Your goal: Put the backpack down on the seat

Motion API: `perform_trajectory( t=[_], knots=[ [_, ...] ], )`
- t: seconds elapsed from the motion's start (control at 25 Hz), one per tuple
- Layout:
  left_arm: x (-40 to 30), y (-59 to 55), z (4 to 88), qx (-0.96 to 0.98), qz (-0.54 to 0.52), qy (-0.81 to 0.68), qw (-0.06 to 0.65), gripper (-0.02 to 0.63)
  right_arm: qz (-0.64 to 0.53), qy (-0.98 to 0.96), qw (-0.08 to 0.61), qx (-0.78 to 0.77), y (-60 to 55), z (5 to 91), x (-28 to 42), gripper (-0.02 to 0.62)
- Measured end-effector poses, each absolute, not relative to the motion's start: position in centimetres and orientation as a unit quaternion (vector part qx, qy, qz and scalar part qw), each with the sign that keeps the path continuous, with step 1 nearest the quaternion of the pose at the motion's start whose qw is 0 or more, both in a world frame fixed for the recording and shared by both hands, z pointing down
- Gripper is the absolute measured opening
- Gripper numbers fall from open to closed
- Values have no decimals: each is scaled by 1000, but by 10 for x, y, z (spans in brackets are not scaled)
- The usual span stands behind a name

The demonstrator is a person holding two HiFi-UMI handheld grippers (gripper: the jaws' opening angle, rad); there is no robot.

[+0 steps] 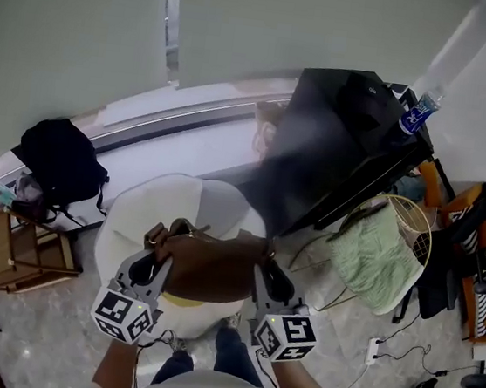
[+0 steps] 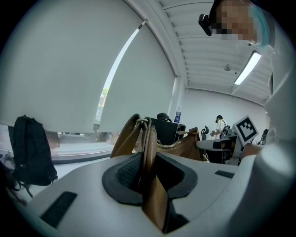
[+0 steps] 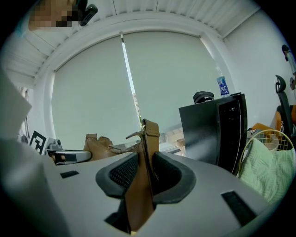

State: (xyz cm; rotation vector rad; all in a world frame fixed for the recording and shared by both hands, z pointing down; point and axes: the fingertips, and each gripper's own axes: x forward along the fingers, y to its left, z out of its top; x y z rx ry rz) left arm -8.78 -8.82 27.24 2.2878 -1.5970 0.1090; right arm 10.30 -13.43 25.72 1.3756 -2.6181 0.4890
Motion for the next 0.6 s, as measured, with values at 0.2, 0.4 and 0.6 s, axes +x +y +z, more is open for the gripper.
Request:
perform_trajectory(
  t=[0.2,0.4,0.6],
  knots=[
    [-92,-111,300,800,47,-570,182,100,174,-873,85,448,-161,288,98,132],
    [-98,-127,330,789,53,-582,187,100,178,-876,97,438,-181,321,91,130],
    [-102,-136,361,779,55,-595,192,100,179,-878,109,430,-198,352,85,129]
  ],
)
